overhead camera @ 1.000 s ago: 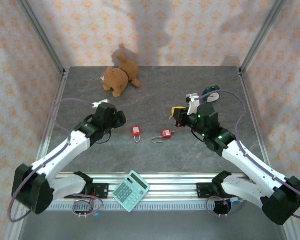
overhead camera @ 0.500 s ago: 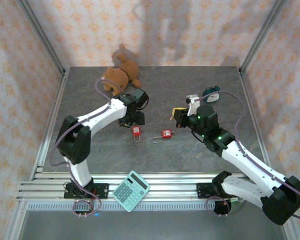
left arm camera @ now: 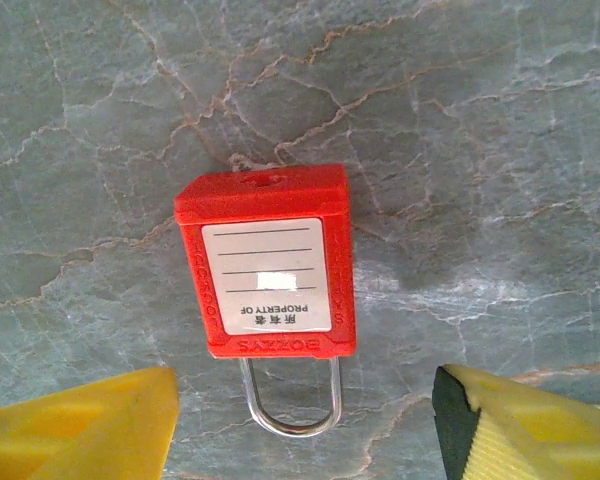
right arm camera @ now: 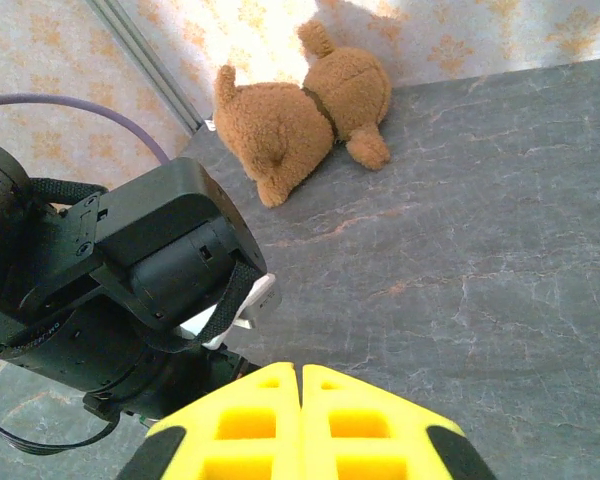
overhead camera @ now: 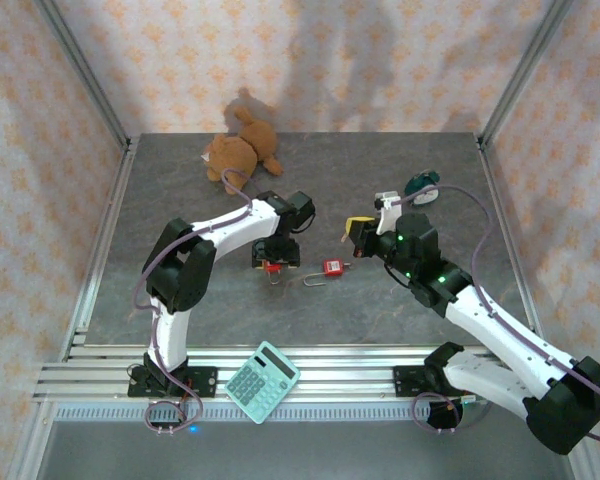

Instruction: Unlock with the key

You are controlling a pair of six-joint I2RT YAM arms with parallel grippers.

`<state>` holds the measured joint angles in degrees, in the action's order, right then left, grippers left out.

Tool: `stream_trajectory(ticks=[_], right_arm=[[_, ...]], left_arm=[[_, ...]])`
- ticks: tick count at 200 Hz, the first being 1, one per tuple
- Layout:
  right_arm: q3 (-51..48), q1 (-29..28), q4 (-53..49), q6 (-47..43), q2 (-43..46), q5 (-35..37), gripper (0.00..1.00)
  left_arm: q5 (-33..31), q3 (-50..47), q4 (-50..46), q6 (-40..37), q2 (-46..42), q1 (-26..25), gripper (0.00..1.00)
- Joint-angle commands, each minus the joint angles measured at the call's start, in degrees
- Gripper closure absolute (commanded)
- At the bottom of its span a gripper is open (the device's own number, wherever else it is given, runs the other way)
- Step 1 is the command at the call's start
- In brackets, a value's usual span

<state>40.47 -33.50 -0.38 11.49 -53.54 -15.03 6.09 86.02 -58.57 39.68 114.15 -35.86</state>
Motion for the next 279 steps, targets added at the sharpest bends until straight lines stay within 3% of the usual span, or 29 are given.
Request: stream_trajectory(ticks=[1,63,118,199,279], right_arm=[[-0.5,-0.4,2.0,-0.3,1.0,-0.4,1.00],[-0.9,-0.3,1.9,-0.2,1.0,-0.6,1.00],[-1.0,-0.4,2.0,-0.1,0.9,-0.8,1.00],[-0.8,-0.4,2.2,0.0,0.6,-1.2,1.00],[-0.7,-0.4,2.3,-0.1,0.1,-1.4,1.00]], left_arm=[[-0.6,-1.8,1.4,1.6,0.2,0.2,0.31],[-1.1,-8.9,7.9,-0.3,-2.8,0.8,0.39],[-3.3,-10.1,7.5,-2.6,-2.7,2.6,0.44],[-2.4,-10.6,6.5,-7.4,-4.5,5.0,0.45],[-3.6,-7.1,5.8,-13.5,-3.8,5.1,0.39]])
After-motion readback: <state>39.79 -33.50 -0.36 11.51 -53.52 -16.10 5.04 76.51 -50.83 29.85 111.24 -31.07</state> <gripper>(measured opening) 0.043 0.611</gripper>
